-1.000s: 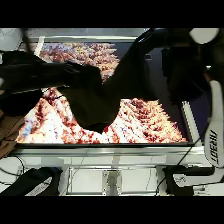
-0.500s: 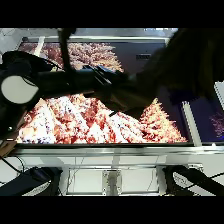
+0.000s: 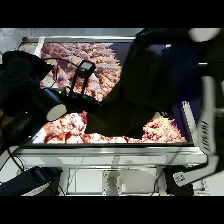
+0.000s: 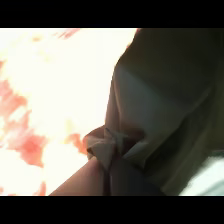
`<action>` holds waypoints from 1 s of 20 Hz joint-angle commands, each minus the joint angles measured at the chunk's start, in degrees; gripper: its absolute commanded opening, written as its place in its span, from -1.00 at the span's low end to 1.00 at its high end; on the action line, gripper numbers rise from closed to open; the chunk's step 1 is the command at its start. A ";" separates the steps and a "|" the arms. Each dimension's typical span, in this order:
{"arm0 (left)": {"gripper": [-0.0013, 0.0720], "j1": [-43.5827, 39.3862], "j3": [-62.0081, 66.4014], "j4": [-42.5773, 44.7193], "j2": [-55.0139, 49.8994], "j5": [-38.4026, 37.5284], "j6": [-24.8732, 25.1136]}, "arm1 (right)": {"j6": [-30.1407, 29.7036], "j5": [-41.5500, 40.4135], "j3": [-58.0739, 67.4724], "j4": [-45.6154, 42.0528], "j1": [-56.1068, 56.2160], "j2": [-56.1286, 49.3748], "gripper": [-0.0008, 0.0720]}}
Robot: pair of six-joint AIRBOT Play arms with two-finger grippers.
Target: Fold the clothes and pants, and hang the long-sleeved shirts on hangers.
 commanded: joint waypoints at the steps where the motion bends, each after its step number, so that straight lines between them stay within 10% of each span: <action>1: -0.95 5.03 -5.14 9.90 -0.20 -4.72 -7.56 | -0.85 -19.02 0.07 2.78 7.56 -14.16 -0.93; 4: -0.95 15.58 -7.45 9.90 -0.20 -4.42 -7.54 | -0.92 -26.27 0.07 4.66 11.72 -21.90 -0.92; 5: -0.94 19.50 -8.09 9.86 -0.20 -3.21 -7.54 | -0.92 -27.63 0.07 4.63 12.81 -23.28 -0.57; 6: -0.94 22.88 -8.50 9.66 -0.20 -1.27 -7.54 | -0.72 -29.51 0.07 4.83 13.73 -24.04 0.44; 7: -0.70 26.14 -8.52 9.33 -0.20 1.40 -7.54 | -0.72 -30.77 0.09 5.07 14.27 -24.02 0.76; 9: 1.00 31.19 -8.26 9.40 -0.13 7.65 -7.30 | -0.72 -30.49 0.07 4.22 13.79 -21.97 0.73; 15: 0.91 45.03 -3.98 1.20 1.29 3.61 -4.22 | 8.83 0.70 0.04 -9.77 -1.40 -7.04 0.54; 20: 0.91 46.51 -15.32 -9.42 9.16 0.26 -1.29 | 8.68 27.78 -9.33 -3.15 -21.07 4.59 0.54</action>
